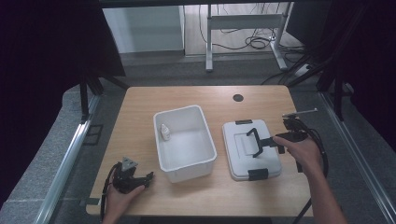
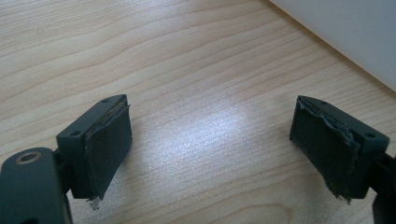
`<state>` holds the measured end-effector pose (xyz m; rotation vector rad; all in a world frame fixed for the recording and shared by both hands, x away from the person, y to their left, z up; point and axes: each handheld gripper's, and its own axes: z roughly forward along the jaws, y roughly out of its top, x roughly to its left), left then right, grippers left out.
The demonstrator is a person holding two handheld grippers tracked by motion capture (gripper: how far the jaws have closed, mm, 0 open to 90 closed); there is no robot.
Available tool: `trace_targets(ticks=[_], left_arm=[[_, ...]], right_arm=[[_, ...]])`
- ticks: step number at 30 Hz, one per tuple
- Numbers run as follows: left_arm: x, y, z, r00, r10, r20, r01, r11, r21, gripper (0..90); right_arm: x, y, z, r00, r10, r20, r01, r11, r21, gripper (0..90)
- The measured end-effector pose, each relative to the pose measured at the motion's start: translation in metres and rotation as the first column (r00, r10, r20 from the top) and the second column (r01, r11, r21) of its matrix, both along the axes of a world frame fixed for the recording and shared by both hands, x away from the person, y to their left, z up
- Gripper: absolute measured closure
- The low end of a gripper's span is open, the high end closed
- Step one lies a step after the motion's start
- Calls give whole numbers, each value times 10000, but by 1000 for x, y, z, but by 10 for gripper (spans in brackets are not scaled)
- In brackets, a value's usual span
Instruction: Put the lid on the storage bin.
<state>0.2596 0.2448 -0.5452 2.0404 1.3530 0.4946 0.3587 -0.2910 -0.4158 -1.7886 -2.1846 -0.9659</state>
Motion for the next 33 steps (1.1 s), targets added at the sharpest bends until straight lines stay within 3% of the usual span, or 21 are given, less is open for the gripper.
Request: trace_targets(ticks=[12, 22, 33], left_arm=[[-1, 0, 0, 10000, -7, -4, 7, 10000, 17, 129], [-1, 0, 0, 10000, -7, -13, 7, 10000, 23, 128], [-1, 0, 0, 10000, -5, -13, 5, 10000, 19, 128]], right_arm=[[17, 7, 5, 9995, 55, -295, -56, 10000, -51, 439], [36, 12, 4, 9971, 303, -698, -337, 9983, -476, 440], [56, 12, -14, 9904, 282, -1355, -448, 9917, -1207, 455]])
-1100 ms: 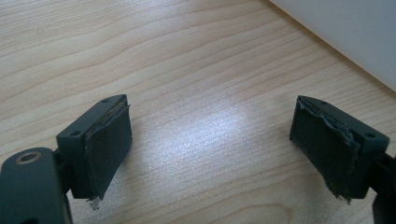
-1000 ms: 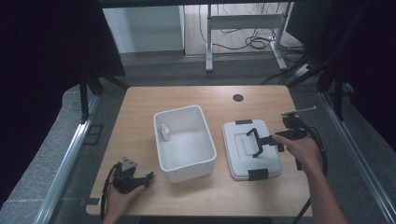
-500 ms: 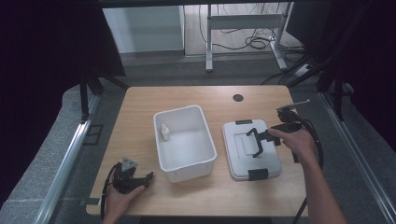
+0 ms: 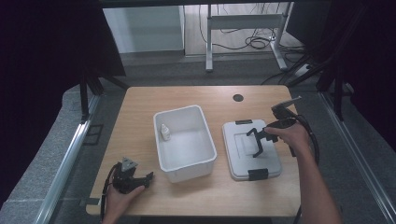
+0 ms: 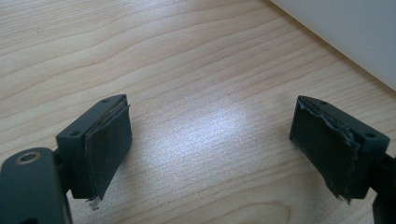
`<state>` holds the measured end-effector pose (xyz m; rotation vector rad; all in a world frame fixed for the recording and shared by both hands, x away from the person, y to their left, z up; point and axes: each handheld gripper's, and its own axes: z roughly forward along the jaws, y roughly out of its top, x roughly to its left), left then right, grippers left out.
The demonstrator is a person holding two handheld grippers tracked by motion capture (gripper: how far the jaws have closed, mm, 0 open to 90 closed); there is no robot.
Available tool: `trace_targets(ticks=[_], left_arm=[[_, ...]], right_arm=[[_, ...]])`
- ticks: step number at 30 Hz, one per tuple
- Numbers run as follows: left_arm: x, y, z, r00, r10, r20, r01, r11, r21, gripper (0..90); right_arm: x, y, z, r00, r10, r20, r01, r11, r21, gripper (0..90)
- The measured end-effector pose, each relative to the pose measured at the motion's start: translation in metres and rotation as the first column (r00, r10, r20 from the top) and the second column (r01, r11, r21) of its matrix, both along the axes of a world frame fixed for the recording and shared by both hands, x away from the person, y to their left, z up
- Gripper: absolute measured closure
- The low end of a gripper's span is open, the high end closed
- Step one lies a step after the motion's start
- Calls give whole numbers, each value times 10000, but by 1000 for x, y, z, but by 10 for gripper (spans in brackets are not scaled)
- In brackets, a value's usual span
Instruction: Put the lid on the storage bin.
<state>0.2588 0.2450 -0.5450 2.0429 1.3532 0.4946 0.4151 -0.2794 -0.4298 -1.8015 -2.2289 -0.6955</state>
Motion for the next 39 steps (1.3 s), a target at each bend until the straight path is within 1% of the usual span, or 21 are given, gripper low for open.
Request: trace_targets(ticks=[4, 11, 12, 14, 16, 18, 21, 24, 26, 28, 30, 31, 32, 33, 34, 36, 39], left_arm=[[0, 0, 0, 10000, -1, 0, 1, 10000, 1, 128], [0, 0, 0, 10000, -1, -1, 1, 10000, -3, 128], [0, 0, 0, 10000, -5, -1, 5, 10000, 3, 128], [0, 0, 0, 10000, -4, -4, 4, 10000, -1, 127], [0, 0, 0, 10000, -5, 4, 5, 10000, -6, 127], [0, 0, 0, 10000, -4, 5, 4, 10000, -7, 127], [0, 0, 0, 10000, -4, 5, 4, 10000, -5, 127], [0, 0, 0, 10000, -5, 4, 5, 10000, -5, 127], [0, 0, 0, 10000, -6, 5, 6, 10000, -5, 127], [0, 0, 0, 10000, -6, 3, 6, 10000, -4, 127], [0, 0, 0, 10000, -5, 4, 5, 10000, -5, 127], [0, 0, 0, 10000, -5, 4, 5, 10000, -5, 127], [0, 0, 0, 10000, -4, 5, 4, 10000, -8, 127], [0, 0, 0, 10000, -4, 5, 4, 10000, -8, 127], [0, 0, 0, 10000, -5, 6, 5, 10000, -6, 127], [0, 0, 0, 10000, -4, 6, 4, 10000, -6, 127], [0, 0, 0, 10000, -5, 7, 5, 10000, -5, 127]], right_arm=[[4, 0, -5, 9999, 60, -109, -61, 9999, -93, 493], [9, 7, -12, 9992, 230, -328, -238, 9994, -255, 565], [10, 10, -15, 9988, 238, -427, -252, 9992, -319, 587], [11, 10, -17, 9987, 218, -463, -235, 9991, -353, 596], [12, 12, -20, 9986, 114, -520, -136, 9990, -420, 628], [12, 12, -20, 9987, 64, -497, -88, 9989, -466, 637], [14, 12, -22, 9984, -118, -561, 93, 9990, -439, 674], [15, 13, -23, 9981, -136, -600, 108, 9989, -464, 696], [16, 13, -25, 9981, -166, -585, 131, 9981, -608, 737], [16, 13, -26, 9981, -182, -587, 145, 9979, -630, 749], [17, 15, -28, 9980, -163, -611, 118, 9972, -732, 794], [17, 15, -28, 9980, -163, -611, 118, 9972, -732, 794], [17, 16, -28, 9977, -183, -658, 133, 9970, -756, 819], [17, 16, -28, 9977, -183, -658, 133, 9970, -756, 819], [17, 17, -28, 9971, -227, -725, 180, 9978, -645, 833], [17, 18, -28, 9969, -231, -748, 182, 9977, -651, 835], [17, 18, -28, 9957, -432, -822, 377, 9970, -671, 841]])
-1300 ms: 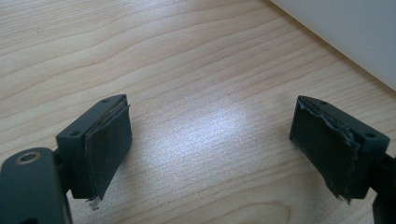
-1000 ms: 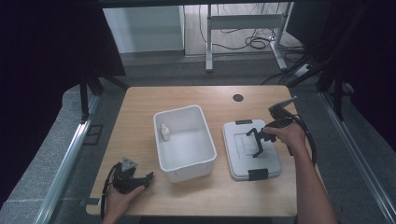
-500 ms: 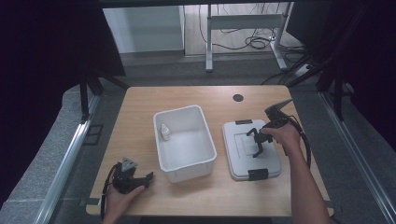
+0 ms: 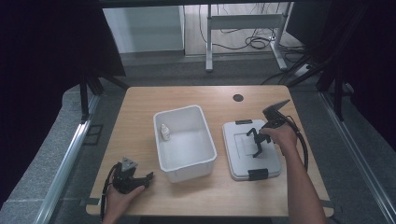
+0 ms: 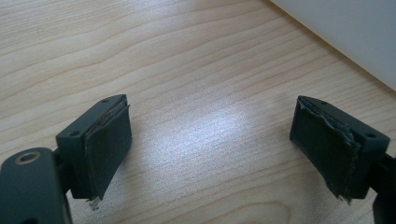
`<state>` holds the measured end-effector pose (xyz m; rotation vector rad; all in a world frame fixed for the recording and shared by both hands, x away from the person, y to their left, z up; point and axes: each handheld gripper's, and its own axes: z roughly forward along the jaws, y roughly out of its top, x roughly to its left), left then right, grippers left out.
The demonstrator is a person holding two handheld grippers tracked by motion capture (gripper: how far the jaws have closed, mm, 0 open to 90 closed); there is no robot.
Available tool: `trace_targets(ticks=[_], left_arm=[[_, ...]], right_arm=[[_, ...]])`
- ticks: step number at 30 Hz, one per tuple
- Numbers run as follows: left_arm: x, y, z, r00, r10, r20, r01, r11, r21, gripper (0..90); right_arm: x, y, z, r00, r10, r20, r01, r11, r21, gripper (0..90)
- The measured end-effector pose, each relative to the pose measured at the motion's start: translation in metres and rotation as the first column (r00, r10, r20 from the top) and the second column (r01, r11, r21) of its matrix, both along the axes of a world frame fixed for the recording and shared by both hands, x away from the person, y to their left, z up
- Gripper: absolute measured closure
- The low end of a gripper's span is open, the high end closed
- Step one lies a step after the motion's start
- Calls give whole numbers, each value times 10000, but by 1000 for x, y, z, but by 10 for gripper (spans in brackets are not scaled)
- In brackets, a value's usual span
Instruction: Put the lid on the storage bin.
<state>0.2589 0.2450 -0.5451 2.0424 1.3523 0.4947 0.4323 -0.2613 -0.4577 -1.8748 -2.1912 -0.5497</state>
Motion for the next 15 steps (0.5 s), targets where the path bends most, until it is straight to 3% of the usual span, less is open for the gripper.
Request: trace_targets(ticks=[6, 15], left_arm=[[0, 0, 0, 10000, 0, -1, 0, 10000, -1, 127], [0, 0, 0, 10000, -1, -1, 1, 10000, 0, 127]], right_arm=[[-1, -1, 0, 9993, -360, -104, 362, 9993, 131, 849], [-4, 1, 8, 9988, -473, -124, 476, 9986, 232, 850]])
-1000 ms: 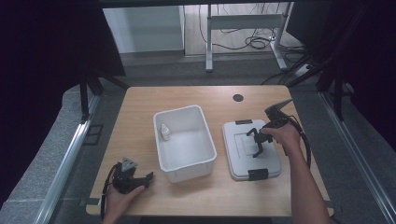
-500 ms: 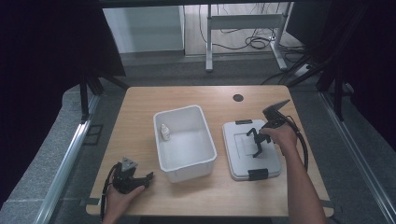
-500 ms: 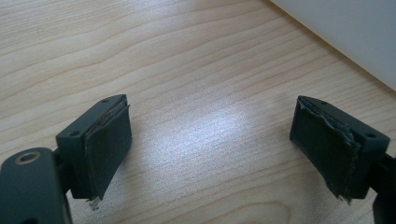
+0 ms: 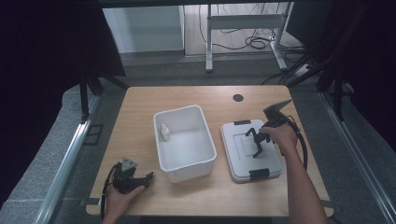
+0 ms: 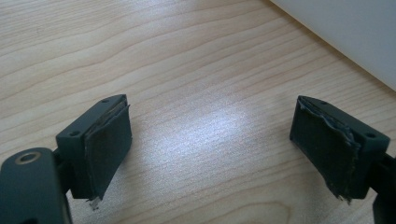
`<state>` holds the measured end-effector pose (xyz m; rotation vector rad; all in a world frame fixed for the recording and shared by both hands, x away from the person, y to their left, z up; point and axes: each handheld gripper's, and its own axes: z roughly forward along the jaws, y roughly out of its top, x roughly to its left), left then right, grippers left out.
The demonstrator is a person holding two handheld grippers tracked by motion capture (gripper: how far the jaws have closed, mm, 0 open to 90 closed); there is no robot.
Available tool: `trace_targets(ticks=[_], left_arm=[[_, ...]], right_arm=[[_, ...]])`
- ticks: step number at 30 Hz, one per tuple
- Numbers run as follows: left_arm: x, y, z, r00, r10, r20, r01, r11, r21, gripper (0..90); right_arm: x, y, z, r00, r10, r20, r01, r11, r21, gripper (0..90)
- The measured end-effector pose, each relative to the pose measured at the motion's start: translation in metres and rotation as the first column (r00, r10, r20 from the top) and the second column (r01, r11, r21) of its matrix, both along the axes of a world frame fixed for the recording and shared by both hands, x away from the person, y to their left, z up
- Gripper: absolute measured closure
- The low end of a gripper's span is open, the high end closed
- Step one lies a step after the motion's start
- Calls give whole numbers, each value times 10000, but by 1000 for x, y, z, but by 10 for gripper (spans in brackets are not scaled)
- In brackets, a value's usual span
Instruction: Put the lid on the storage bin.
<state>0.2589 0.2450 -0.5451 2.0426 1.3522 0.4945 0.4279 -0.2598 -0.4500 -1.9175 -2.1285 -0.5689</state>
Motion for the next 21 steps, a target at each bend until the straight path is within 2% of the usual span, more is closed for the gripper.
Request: trace_targets(ticks=[6, 8, 15, 21], left_arm=[[0, 0, 0, 10000, 0, -6, 0, 10000, 9, 127], [0, 0, 0, 10000, 1, -9, -1, 10000, 6, 127], [0, 0, 0, 10000, 4, -9, -4, 10000, 6, 127], [0, 0, 0, 10000, -1, 19, 1, 10000, 14, 127]], right_arm=[[-4, -5, 15, 9999, -109, 105, 107, 9997, 201, 850], [-7, -9, 26, 9996, -196, 198, 189, 9994, 305, 850], [-14, -14, 47, 9991, -139, 411, 120, 9989, 452, 850], [-19, -15, 73, 9975, -145, 687, 100, 9978, 654, 849]])
